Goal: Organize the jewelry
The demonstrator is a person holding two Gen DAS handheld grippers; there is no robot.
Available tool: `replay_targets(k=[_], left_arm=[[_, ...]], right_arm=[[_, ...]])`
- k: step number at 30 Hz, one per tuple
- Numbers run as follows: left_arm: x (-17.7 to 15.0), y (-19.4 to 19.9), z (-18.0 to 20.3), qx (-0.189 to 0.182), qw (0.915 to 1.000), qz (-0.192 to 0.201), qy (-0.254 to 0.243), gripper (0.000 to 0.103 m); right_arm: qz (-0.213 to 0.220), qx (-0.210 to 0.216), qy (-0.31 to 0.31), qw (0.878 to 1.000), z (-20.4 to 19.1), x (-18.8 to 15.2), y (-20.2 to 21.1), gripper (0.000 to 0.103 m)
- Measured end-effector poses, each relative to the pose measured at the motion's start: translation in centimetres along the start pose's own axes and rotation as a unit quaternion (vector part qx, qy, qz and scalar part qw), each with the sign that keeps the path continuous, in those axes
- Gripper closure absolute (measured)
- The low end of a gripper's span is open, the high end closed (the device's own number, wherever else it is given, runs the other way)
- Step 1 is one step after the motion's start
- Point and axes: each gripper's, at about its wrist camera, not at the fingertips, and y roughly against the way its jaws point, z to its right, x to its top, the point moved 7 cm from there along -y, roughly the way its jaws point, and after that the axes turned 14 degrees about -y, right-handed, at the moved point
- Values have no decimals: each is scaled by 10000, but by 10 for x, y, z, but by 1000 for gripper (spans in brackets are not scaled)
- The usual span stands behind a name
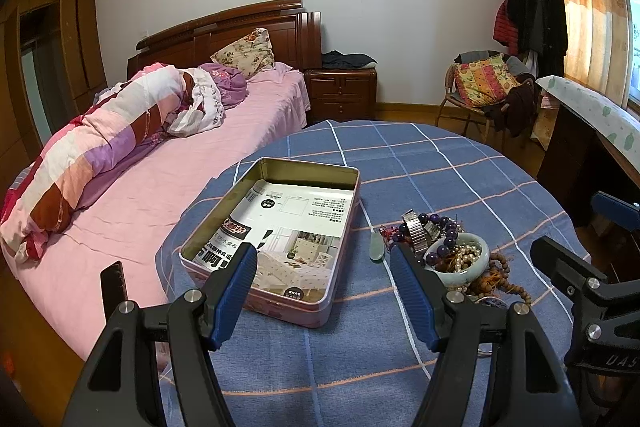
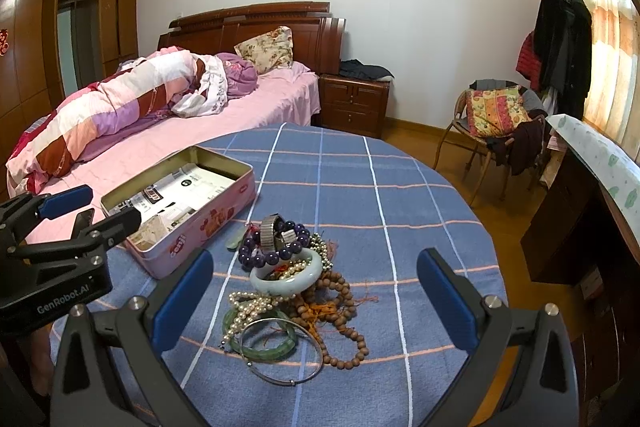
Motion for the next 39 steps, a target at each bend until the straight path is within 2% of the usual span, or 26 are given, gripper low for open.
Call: replay_targets(k=[39], left_arm=[[-2,1,-5,34,10000,-34,-10,34]], right_arm=[[-56,11,-4,10000,-5,-12,-7,0]])
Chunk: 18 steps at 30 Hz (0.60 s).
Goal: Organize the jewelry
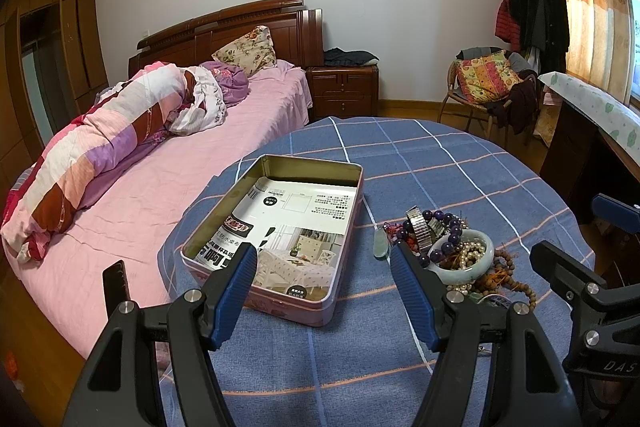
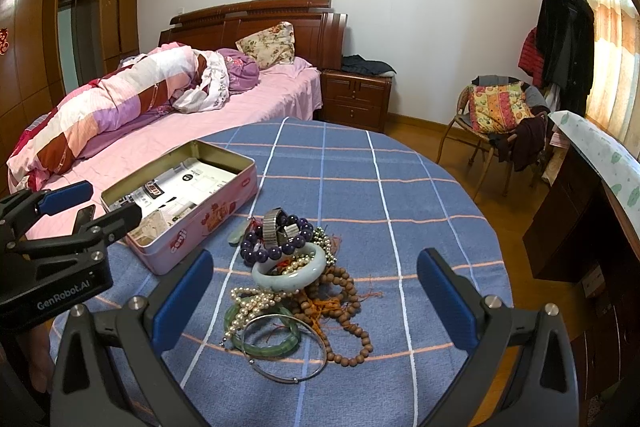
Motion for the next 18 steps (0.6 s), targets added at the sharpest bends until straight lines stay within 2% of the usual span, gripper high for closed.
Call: replay_targets(k=[18], left_arm=[[-5,-11,5,-9,9999,-130,-50,34]], right_arm=[[-138,-12,-44,9999,2,-16,-9,0]])
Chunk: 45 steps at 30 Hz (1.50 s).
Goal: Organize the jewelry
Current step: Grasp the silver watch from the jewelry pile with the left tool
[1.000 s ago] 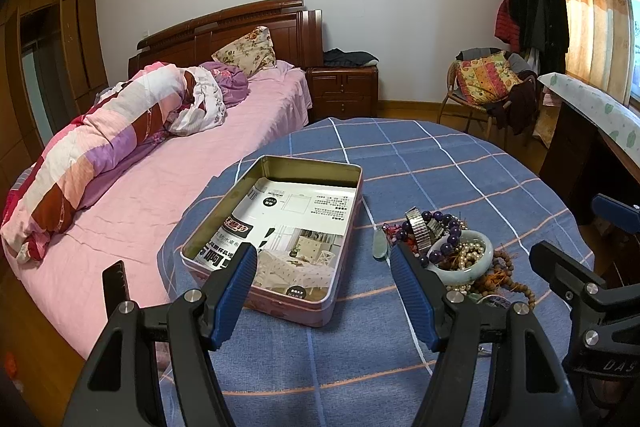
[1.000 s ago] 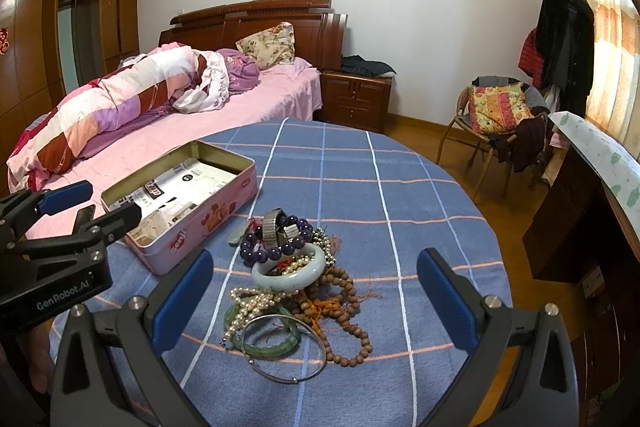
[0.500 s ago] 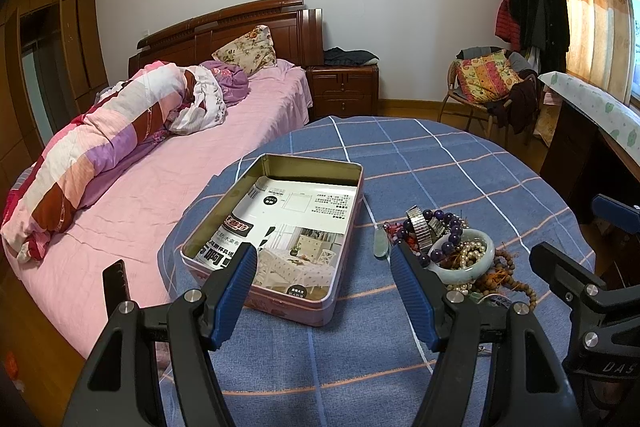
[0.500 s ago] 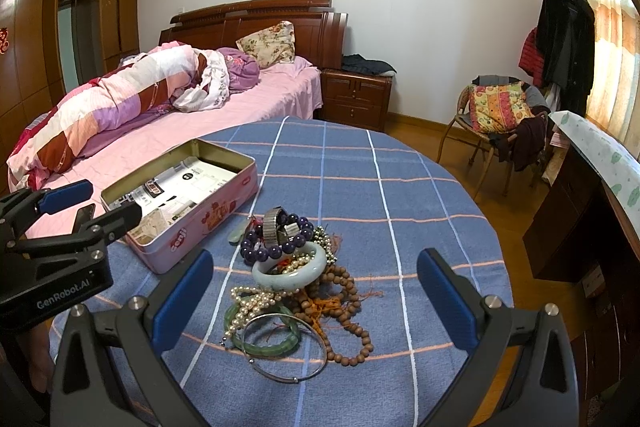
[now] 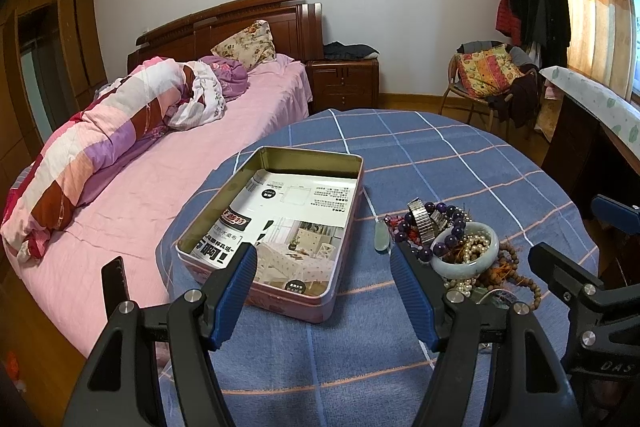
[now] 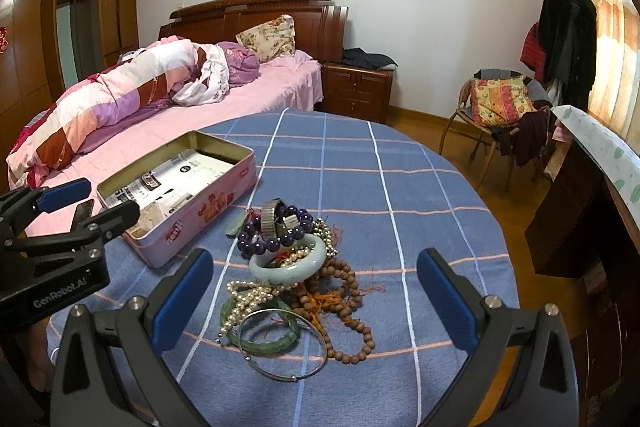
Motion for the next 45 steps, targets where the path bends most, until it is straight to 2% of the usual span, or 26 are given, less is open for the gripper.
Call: replay_targets(k=[4,8,14,20,25,26,27,28,29,30,31,41,45], left_arm=[[4,-14,2,-16,9999,-115,-28,34],[13,-38,13,-203,9994,-280,-75,34],[34,-69,44,-422,9979,-411,-273,34],[51,-103,74,-546,9958,-549,-498,34],[45,-131,87,-662,9923,-887,-555,35],[43,-133,88,-658,9921,-921,-544,38],[42,-136,89,-730,9913,-960,-518,53],[41,-139,90,-812,9905,-995,-490,73],[41,-139,91,-938,9893,-1020,-452,83],[41,-138,92,-945,9894,-1001,-470,89],[44,-134,91,-884,9905,-921,-509,89],[71,-72,63,-829,9963,-76,-225,90],[83,-47,54,-845,9960,230,-150,90]], right_arm=[[-110,-72,-32,9999,9,-5,-10,0],[-153,-244,-108,9995,25,1,-22,0],[-220,-323,-368,9986,53,12,-33,0],[-221,-258,-434,9985,59,17,-35,0],[-180,-261,-473,9984,63,22,-37,0],[-176,-257,-485,9983,64,23,-37,0],[-181,-257,-492,9983,65,23,-36,0],[-186,-254,-491,9983,64,23,-38,0],[-189,-257,-485,9983,64,23,-37,0],[-194,-262,-478,9983,63,23,-37,0],[-199,-261,-469,9984,63,23,-38,0],[-262,-284,-390,9985,58,21,-44,0],[-248,-287,-331,9987,56,19,-45,0]])
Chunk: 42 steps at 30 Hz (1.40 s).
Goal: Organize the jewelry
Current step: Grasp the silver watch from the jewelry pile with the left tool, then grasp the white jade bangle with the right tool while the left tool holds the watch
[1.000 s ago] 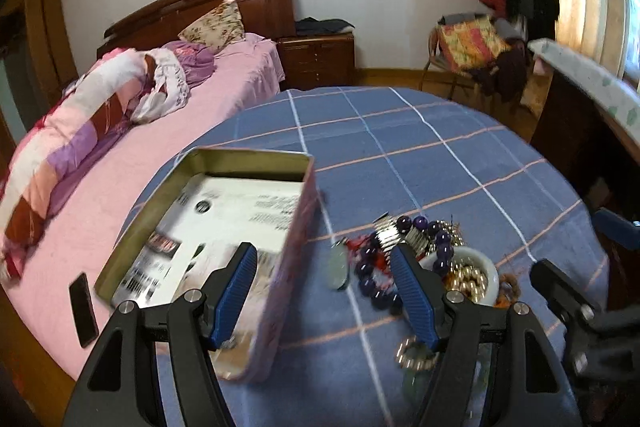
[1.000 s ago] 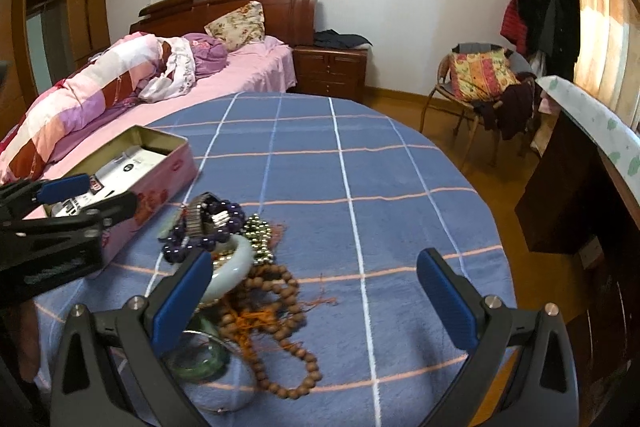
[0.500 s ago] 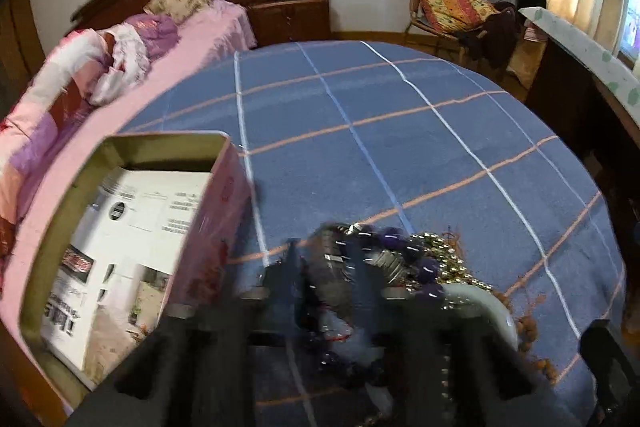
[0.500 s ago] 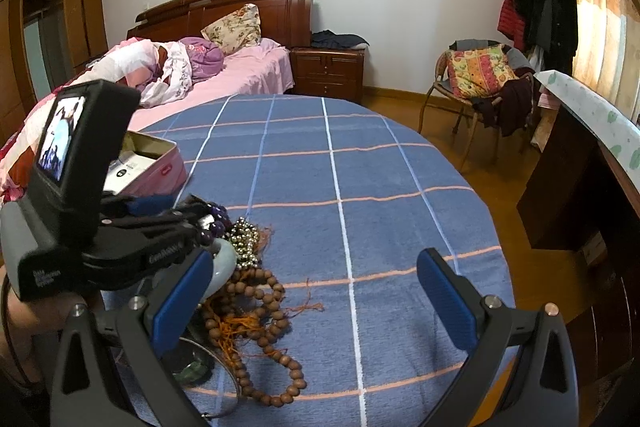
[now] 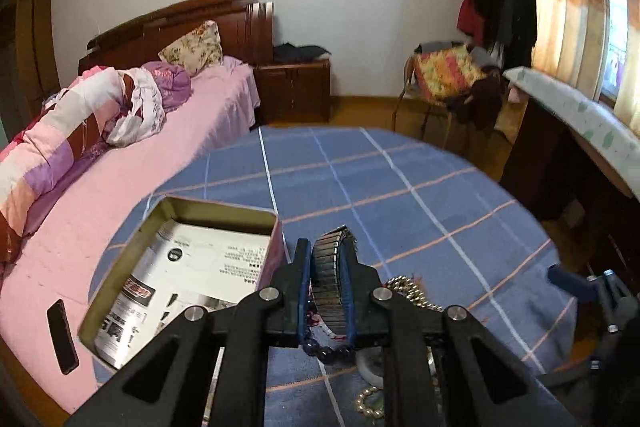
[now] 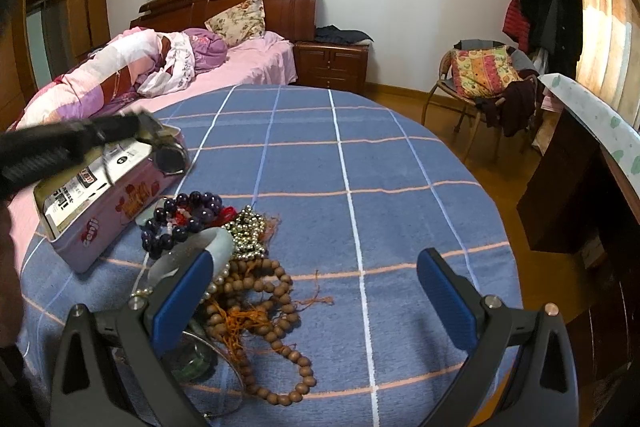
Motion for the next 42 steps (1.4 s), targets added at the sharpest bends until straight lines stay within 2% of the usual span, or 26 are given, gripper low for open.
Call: replay_targets(k=[2,7,12,20,24,25,28,30,34,42], left_arm=[[4,8,-5,-4,10000,93,11,90],[1,21,-18,281,9994,211,3,90],[-8,25,-30,419,9988,216,97,90],[-20,24,-34,335,9992,149,172,90],[-26,23,-34,298,9993,116,197,90],[-27,23,-34,279,9993,111,215,90],[-26,26,-35,273,9993,145,211,90],[-27,28,-36,259,9992,166,241,90],[-26,31,-41,272,9990,198,296,90],[-28,33,-46,265,9987,218,371,90]], right_arm=[[4,51,16,10000,-3,0,0,0],[-8,329,80,9994,-14,5,1,1],[-254,504,185,9982,-25,5,-12,15],[-711,723,248,9945,-41,-13,-27,36],[-888,793,259,9925,-46,-16,-33,39],[-925,808,266,9921,-46,-17,-34,43],[-1089,949,264,9892,-51,-19,-33,66],[-1065,831,377,9901,-51,-20,-31,69],[-1048,786,323,9909,-47,-19,-30,87],[-940,876,270,9913,-44,-18,-24,88]])
